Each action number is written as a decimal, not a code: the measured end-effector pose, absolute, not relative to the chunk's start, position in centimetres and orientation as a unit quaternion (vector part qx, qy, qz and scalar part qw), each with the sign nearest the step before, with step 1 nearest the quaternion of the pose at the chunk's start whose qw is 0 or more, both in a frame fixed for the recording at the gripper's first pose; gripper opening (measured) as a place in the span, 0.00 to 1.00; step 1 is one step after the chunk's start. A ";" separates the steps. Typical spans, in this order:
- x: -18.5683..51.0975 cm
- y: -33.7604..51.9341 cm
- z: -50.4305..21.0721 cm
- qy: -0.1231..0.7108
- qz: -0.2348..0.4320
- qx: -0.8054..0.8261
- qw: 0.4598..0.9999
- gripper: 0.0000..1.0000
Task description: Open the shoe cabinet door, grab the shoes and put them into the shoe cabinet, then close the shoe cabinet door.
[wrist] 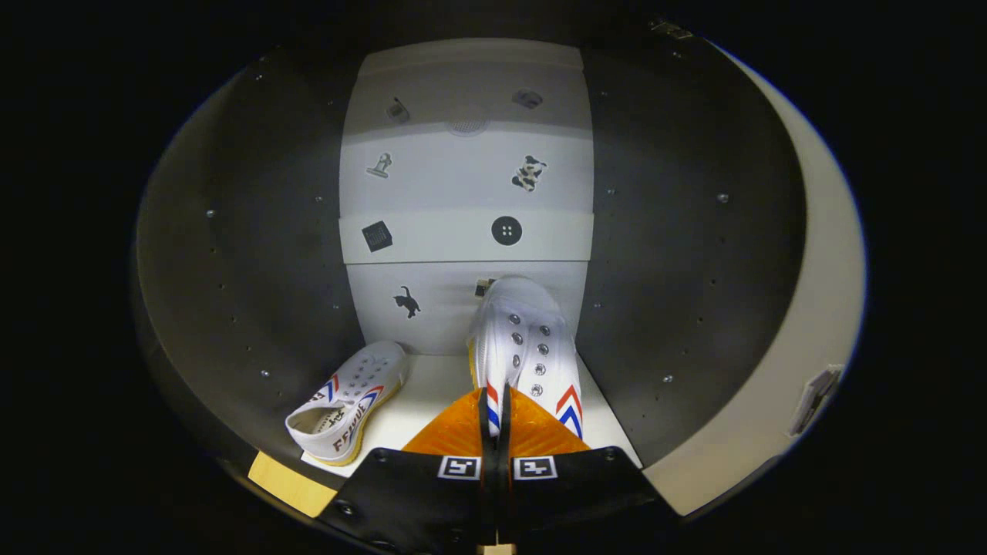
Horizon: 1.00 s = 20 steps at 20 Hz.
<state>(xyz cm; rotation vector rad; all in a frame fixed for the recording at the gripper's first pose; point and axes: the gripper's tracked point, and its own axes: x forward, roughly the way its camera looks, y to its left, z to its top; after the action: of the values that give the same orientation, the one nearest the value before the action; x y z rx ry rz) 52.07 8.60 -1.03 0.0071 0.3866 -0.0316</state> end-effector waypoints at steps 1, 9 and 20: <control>52.9 8.6 -1.6 0.199 -0.017 -0.001 0.980 0.02; 57.0 8.9 -6.4 0.256 -0.021 0.033 0.966 0.02; 57.5 10.4 -8.2 0.278 -0.012 0.062 0.959 0.17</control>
<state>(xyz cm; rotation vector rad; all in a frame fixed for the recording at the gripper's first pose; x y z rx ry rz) 57.49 10.39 -8.17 0.1260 0.5632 -0.0239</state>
